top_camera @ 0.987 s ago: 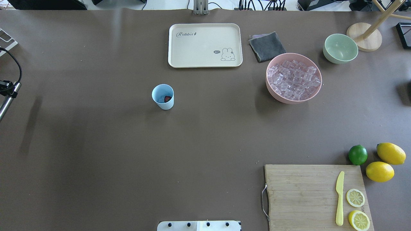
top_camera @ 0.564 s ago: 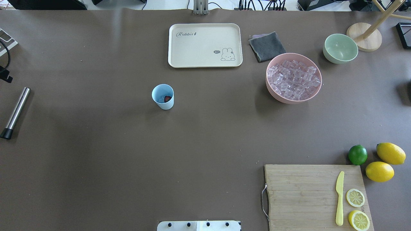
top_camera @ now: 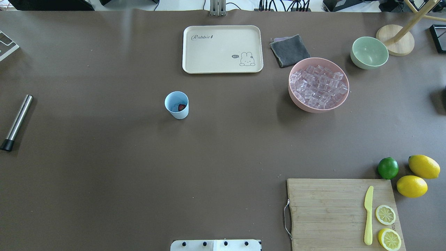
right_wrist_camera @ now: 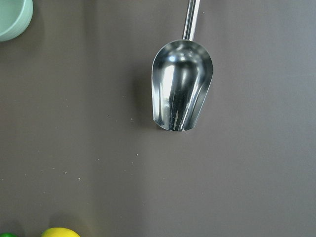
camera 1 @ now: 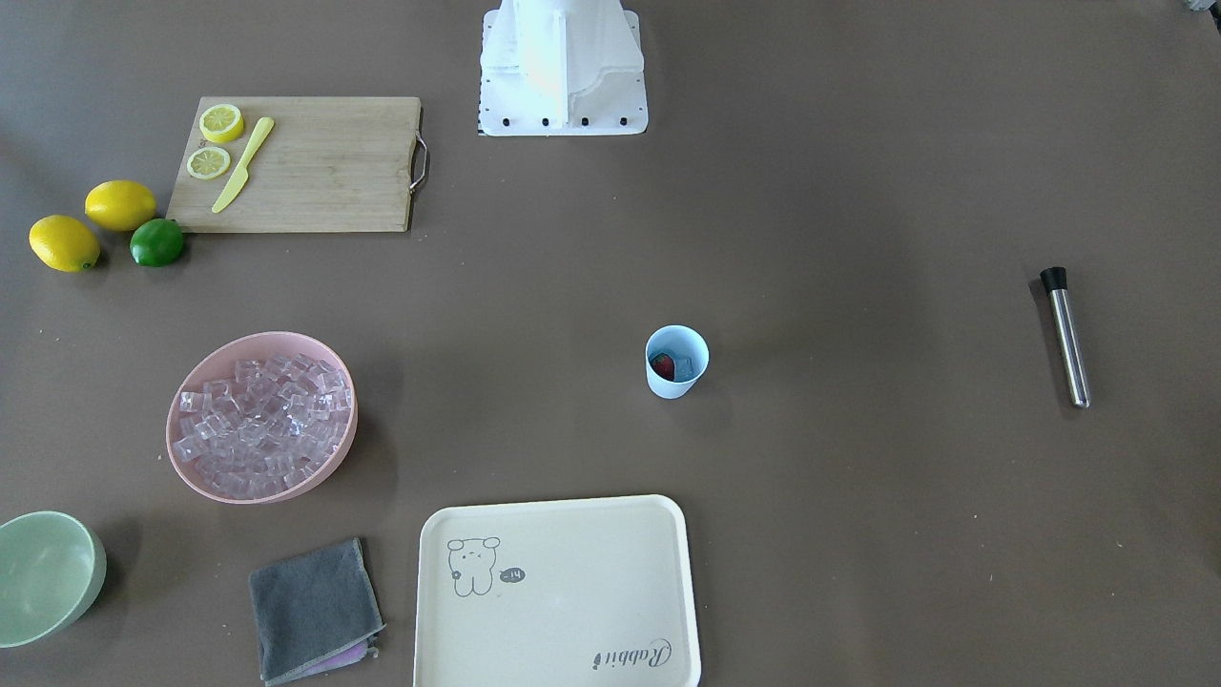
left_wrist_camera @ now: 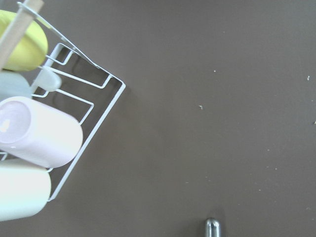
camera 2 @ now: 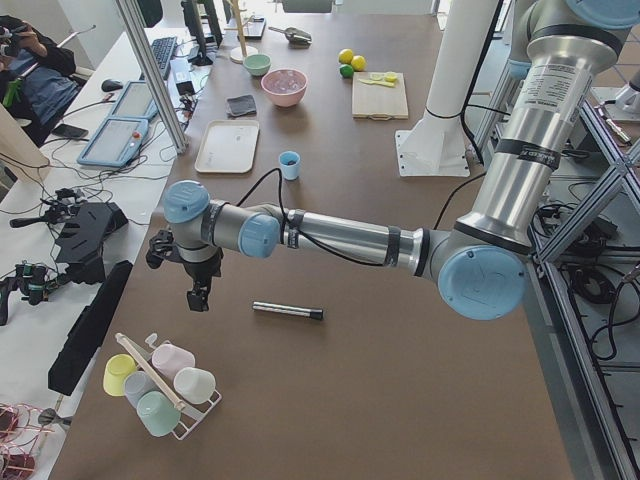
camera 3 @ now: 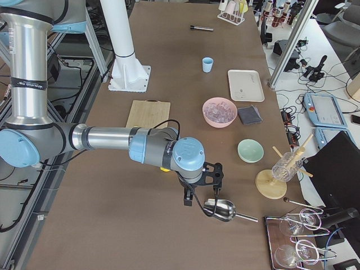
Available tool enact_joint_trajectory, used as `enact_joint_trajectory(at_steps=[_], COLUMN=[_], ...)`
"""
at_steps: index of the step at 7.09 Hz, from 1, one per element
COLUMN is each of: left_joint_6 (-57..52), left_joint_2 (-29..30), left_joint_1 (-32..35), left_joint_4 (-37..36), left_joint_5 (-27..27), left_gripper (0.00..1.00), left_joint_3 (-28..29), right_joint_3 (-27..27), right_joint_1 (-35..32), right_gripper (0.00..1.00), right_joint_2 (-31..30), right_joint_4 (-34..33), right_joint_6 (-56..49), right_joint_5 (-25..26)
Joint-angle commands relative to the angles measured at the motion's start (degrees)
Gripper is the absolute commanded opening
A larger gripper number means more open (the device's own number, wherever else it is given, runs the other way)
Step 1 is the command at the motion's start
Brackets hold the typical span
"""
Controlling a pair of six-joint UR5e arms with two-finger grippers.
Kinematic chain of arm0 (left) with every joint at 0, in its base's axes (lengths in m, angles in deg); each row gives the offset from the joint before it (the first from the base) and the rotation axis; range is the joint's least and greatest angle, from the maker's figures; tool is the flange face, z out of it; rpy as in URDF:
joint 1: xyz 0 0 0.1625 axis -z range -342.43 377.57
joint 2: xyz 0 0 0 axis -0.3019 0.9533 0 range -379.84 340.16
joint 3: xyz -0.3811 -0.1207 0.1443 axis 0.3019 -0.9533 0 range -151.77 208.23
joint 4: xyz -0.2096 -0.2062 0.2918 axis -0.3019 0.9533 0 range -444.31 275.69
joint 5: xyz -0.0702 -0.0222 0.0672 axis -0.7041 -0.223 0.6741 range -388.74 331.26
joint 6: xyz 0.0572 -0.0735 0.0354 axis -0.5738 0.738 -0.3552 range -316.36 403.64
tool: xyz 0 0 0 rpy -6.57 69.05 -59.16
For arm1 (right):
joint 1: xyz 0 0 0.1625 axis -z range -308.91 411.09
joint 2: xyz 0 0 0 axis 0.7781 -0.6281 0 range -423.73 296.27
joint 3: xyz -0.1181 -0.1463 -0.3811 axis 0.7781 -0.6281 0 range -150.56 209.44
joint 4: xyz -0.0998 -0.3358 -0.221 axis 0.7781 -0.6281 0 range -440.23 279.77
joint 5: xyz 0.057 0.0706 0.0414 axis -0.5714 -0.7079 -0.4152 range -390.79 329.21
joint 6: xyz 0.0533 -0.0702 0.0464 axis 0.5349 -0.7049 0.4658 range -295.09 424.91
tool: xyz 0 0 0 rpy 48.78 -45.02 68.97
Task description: Mash ice and strawberries in cup
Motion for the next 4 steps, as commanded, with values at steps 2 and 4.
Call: enact_joint_trajectory(at_steps=[2,4], left_joint_6=[-1.7,-0.9], left_joint_2=[-12.9,-16.0], left_joint_1=[2.9,4.0], left_joint_4=[16.8,15.8], left_joint_5=[-5.1,-6.4], left_gripper=[0.99,0.99], left_joint_3=[-3.1,-7.6], right_joint_3=[-0.5,-1.5], right_joint_1=[0.0,0.1], right_gripper=[1.0,1.0], right_joint_2=[-4.4,-3.7], right_joint_4=[11.7,12.6], right_joint_6=[-1.8,-1.1], right_joint_5=[0.3,1.6])
